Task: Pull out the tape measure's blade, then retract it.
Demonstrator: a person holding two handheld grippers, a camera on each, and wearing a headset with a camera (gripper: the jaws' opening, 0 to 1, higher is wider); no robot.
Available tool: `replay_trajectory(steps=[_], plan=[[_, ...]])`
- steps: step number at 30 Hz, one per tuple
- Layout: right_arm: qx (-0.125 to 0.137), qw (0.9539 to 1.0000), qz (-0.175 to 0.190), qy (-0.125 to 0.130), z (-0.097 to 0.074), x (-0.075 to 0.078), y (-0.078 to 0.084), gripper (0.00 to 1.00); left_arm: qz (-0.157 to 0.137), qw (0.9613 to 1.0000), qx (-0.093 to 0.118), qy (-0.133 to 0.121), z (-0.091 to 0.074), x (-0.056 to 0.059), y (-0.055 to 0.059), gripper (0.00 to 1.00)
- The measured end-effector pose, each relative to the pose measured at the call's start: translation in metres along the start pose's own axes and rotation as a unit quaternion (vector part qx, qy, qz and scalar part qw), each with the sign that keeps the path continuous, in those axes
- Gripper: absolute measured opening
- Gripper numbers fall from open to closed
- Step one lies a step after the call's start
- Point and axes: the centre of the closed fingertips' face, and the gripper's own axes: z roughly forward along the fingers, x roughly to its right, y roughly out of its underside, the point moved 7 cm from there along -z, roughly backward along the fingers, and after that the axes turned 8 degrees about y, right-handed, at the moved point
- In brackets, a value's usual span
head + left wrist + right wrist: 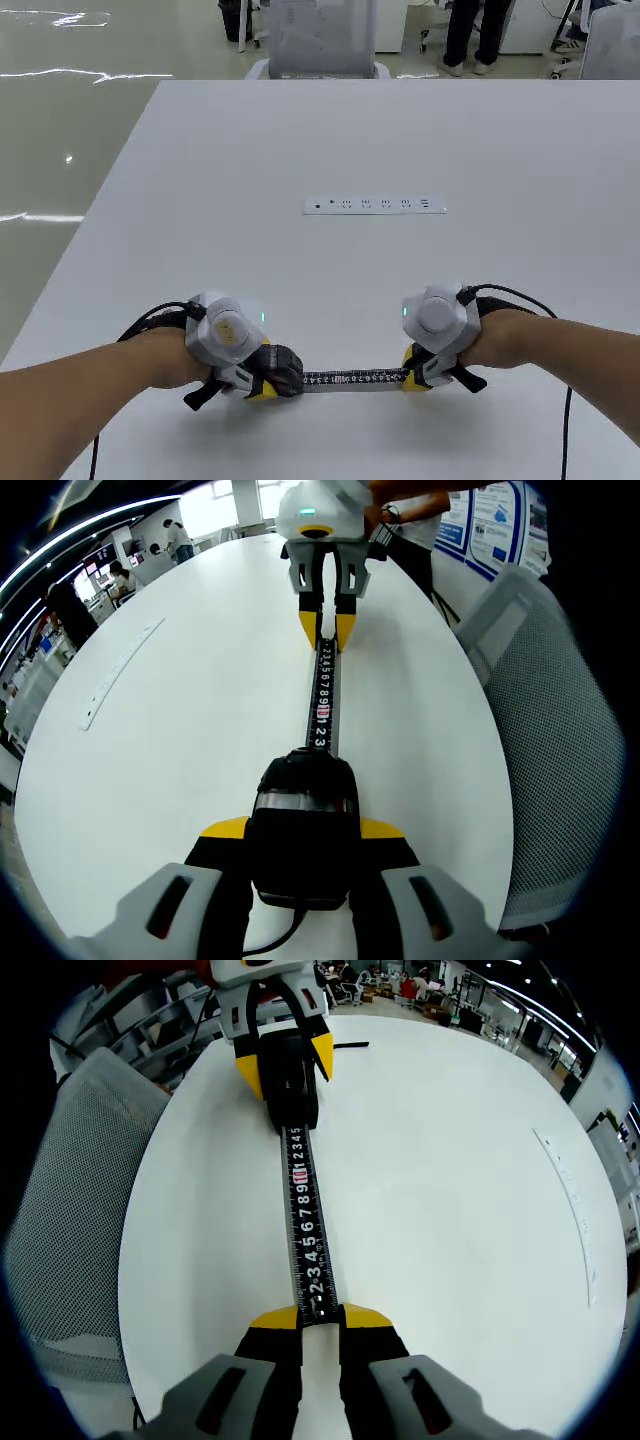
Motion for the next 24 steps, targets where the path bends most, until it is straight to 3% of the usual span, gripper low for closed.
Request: replay_trajectory(steps=[24], plan=[[-0.002, 1.0, 0.005, 0.003, -0.0035, 0.0017, 0.0086, 0.12, -0.001, 1.0, -0.002, -0.001, 0.0007, -0.0005, -0.0001, 0.33]])
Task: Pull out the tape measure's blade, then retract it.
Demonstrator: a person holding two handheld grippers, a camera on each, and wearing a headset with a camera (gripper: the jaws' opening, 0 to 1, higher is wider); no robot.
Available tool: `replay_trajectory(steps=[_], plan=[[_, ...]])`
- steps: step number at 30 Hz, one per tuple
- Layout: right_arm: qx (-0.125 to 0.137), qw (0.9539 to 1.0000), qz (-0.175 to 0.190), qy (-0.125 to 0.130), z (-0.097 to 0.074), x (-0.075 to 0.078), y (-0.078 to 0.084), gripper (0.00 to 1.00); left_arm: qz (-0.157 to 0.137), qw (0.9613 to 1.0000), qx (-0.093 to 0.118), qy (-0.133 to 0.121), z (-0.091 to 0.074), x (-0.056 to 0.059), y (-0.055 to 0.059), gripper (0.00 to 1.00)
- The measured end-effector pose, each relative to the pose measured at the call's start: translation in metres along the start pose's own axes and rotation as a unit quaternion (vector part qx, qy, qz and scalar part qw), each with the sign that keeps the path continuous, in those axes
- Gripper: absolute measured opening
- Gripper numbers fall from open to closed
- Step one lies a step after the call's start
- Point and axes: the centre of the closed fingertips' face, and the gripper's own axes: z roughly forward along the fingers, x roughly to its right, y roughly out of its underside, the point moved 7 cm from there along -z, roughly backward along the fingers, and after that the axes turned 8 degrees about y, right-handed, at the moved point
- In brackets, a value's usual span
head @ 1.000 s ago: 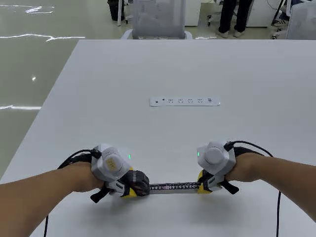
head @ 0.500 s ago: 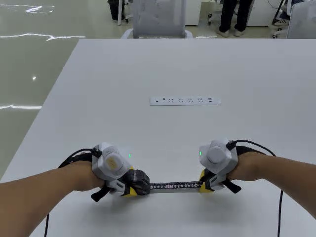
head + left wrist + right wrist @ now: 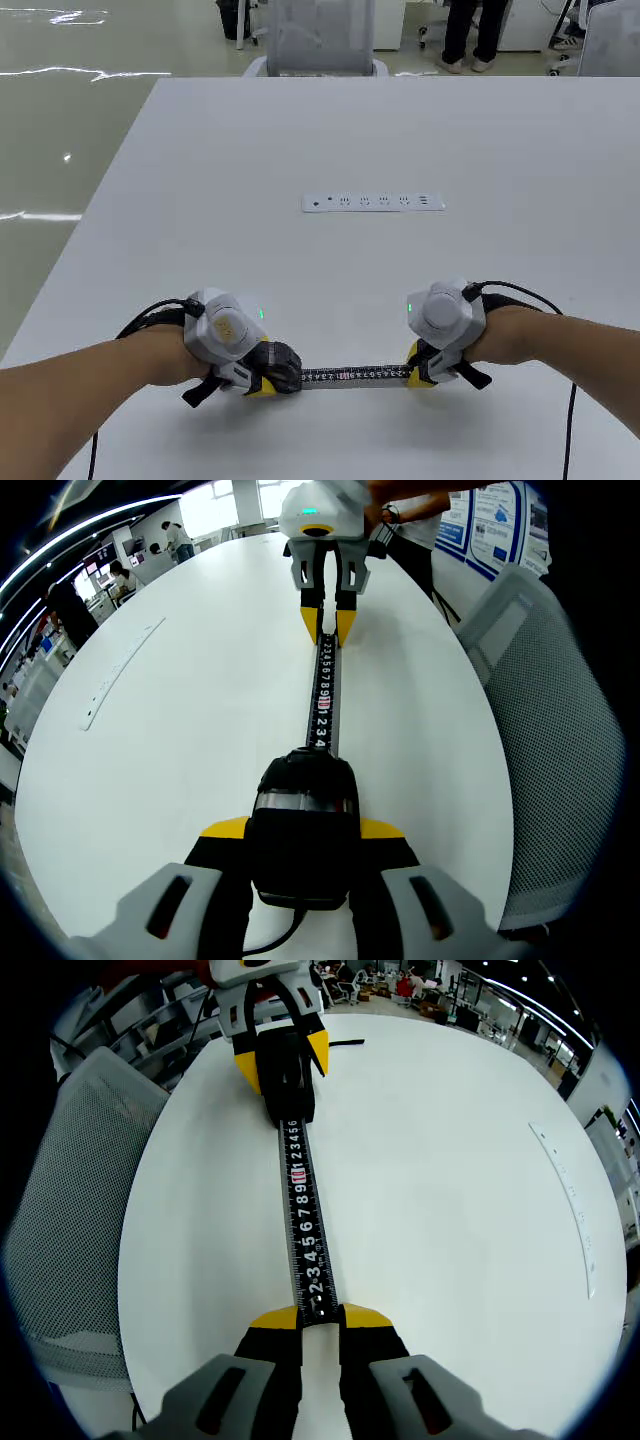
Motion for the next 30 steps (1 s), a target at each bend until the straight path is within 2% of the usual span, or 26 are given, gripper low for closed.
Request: replay_trajectory(steps=[30], plan=[[-0.008, 1.0, 0.002, 0.005, -0.0046, 0.0011, 0.0093, 0.12, -0.001, 1.0, 0.001, 0.0, -0.0002, 0.0001, -0.0005, 0.33]])
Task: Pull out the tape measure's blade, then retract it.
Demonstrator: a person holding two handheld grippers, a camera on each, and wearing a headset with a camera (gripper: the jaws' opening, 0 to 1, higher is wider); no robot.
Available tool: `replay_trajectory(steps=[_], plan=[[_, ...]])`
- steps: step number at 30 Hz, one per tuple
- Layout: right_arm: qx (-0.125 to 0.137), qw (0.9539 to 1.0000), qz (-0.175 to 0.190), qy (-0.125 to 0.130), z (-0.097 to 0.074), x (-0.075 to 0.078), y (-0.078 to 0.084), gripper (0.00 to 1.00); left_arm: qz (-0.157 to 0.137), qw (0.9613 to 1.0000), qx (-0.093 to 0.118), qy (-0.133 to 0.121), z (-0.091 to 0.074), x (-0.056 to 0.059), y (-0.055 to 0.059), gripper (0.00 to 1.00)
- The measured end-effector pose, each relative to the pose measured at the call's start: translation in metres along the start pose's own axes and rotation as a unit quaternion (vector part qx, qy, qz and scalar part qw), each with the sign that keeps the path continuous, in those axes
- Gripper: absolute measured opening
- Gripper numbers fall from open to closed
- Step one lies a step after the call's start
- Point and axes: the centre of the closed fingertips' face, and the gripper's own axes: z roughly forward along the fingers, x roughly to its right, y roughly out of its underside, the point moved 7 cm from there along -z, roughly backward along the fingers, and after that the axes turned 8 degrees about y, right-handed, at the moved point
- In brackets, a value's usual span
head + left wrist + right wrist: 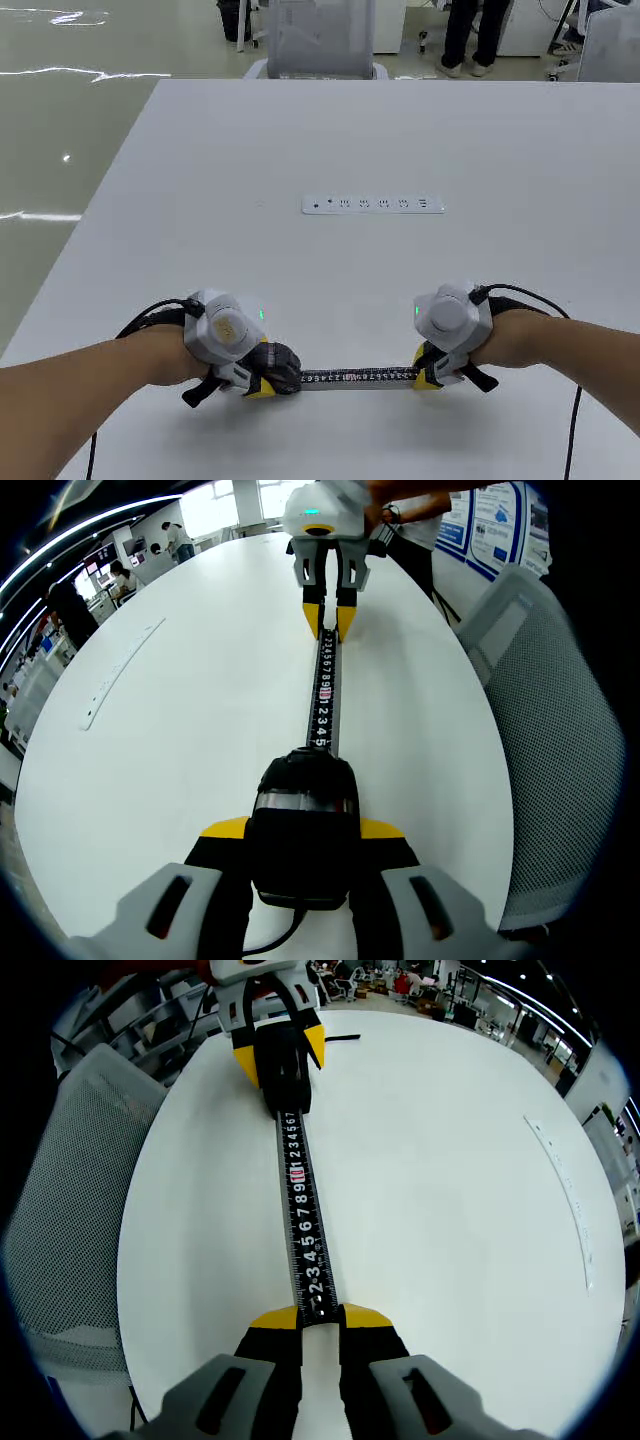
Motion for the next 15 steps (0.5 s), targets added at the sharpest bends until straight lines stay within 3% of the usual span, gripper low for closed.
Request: replay_trajectory(steps=[15], plan=[[0.0, 1.0, 0.002, 0.001, -0.0014, 0.0012, 0.0037, 0.12, -0.001, 1.0, 0.001, 0.0, -0.0005, -0.0004, 0.0007, 0.33]])
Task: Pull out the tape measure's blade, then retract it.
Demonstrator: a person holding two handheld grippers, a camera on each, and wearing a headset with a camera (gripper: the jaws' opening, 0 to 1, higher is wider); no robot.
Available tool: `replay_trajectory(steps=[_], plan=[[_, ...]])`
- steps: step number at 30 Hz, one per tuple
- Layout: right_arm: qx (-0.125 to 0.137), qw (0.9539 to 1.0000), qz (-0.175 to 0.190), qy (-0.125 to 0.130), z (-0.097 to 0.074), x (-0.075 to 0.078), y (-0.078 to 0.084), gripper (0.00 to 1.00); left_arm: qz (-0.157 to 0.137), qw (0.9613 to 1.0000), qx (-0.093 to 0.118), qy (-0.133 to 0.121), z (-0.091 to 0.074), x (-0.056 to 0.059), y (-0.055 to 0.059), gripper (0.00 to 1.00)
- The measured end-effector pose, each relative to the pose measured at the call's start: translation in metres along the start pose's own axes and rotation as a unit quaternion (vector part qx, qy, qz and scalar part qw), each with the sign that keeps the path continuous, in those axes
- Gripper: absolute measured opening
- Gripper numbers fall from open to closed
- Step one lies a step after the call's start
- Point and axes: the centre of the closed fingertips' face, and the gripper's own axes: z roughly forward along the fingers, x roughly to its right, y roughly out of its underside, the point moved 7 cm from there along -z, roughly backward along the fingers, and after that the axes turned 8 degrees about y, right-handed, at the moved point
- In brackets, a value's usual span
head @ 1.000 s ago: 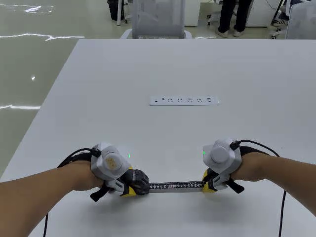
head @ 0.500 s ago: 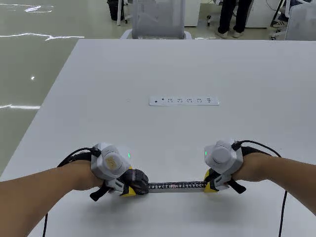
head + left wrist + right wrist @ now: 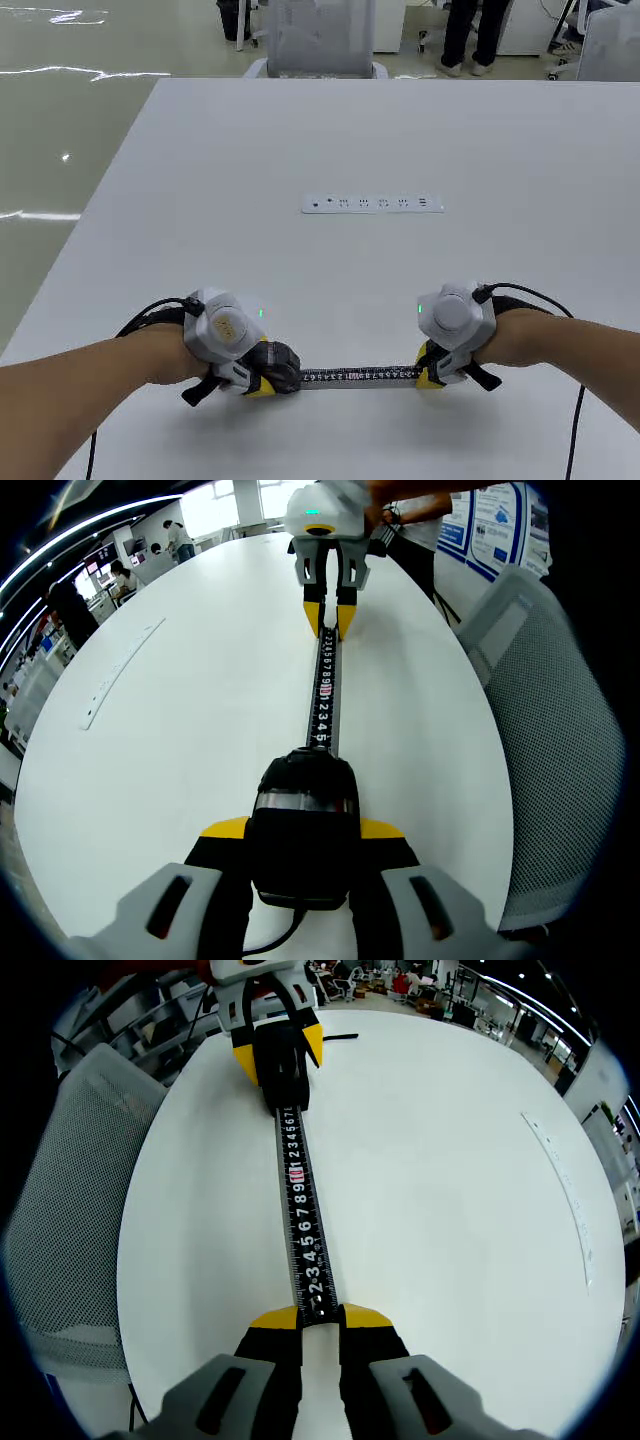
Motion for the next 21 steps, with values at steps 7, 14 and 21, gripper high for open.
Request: replay_trajectory(steps=[7, 14, 21], plan=[[0.0, 1.0, 0.001, 0.001, -0.0008, 0.0001, 0.002, 0.12, 0.0, 1.0, 0.0, 0.0, 0.0, 0.0, 0.0002, 0.33], [0.0, 1.0, 0.002, 0.001, -0.0017, 0.0003, 0.0042, 0.12, 0.0, 1.0, 0.001, 0.0, -0.0001, 0.0004, -0.0003, 0.33], [-0.001, 1.0, 0.005, 0.002, -0.0022, 0.0009, 0.0057, 0.12, 0.0, 1.0, 0.0, 0.0, -0.0001, 0.0002, 0.0, 0.33]])
